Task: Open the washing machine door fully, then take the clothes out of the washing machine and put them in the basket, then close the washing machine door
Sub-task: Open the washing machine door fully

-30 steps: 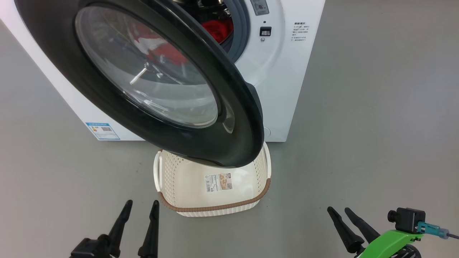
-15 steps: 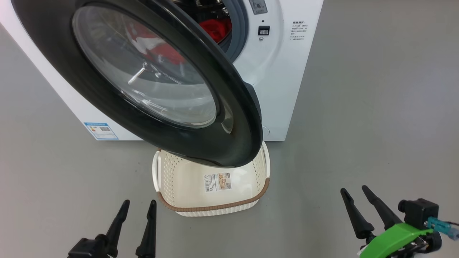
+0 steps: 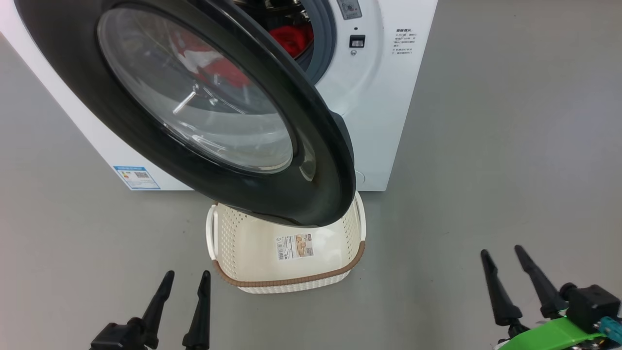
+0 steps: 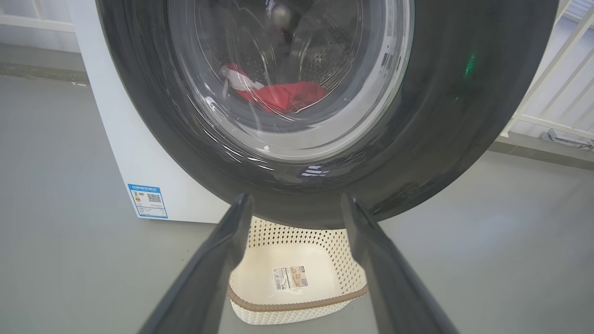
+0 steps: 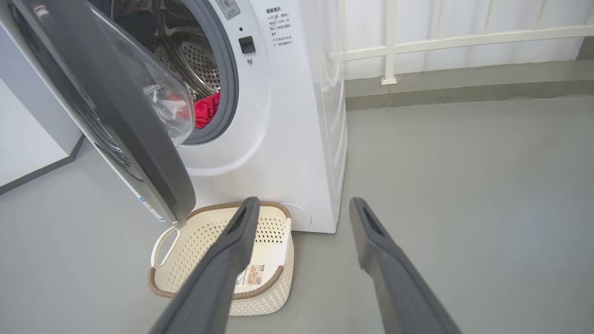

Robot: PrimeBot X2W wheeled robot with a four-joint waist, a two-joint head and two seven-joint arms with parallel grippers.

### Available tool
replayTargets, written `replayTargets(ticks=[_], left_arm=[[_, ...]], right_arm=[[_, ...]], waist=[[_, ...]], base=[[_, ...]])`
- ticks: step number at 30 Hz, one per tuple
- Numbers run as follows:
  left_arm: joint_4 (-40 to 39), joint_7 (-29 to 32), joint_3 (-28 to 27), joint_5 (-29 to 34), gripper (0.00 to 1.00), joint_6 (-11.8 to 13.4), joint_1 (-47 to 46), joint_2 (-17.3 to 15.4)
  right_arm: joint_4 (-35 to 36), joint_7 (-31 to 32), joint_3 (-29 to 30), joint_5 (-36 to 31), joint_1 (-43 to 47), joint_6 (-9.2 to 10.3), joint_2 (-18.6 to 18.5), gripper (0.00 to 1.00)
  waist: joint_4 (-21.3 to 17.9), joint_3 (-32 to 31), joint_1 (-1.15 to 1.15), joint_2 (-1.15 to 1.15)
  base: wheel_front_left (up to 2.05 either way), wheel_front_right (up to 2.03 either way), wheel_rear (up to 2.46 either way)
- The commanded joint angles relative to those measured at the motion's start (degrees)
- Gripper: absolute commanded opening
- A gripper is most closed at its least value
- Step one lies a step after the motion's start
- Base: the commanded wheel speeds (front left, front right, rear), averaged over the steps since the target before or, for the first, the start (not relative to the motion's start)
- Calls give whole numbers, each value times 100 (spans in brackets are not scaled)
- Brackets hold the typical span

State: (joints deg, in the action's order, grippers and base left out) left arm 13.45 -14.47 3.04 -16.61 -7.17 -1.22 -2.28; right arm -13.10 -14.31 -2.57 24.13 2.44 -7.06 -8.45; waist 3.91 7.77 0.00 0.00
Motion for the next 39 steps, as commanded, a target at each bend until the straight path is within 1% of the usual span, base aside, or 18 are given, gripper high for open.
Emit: replayTargets(ticks=[1,4,11,29,34,35,37,38,39], left_arm=[[-140,-52,-201,49,100,-31,-159,-60],[-144,-52,-194,45,100,-31,-162,-60],[-163,-52,-163,36,100,-31,-146,-60],[-162,-52,-118,31,100,-32,-69,-60],[-168,-52,-104,30,100,-32,-46,-60],[-174,-52,-106,29,100,-32,-42,-60],[-183,-52,-101,26,100,-32,-37,-60],[-187,-52,-96,26,100,-32,-37,-60],[-192,-52,-90,25,100,-32,-40,-60]], right_arm=[[340,-68,87,-148,54,-43,34,100],[541,-68,260,-321,181,-43,153,100],[566,-69,267,-501,388,-43,281,100],[553,-69,259,-569,494,-43,338,100],[609,-69,219,-364,436,-43,358,100],[622,-69,196,-252,397,-43,367,84],[664,-69,133,-55,297,-43,373,7],[681,-69,94,74,229,-43,370,0],[718,-69,55,174,142,-43,348,0]], waist=[[-3,9,0,0],[-1,2,0,0],[14,-37,0,0],[10,-161,0,0],[18,-179,0,0],[18,-177,0,0],[27,-167,0,0],[31,-159,0,0],[37,-145,0,0]], base=[[0,0,0],[0,0,0],[0,0,0],[0,0,0],[0,0,0],[0,0,0],[0,0,0],[0,0,0],[0,0,0]])
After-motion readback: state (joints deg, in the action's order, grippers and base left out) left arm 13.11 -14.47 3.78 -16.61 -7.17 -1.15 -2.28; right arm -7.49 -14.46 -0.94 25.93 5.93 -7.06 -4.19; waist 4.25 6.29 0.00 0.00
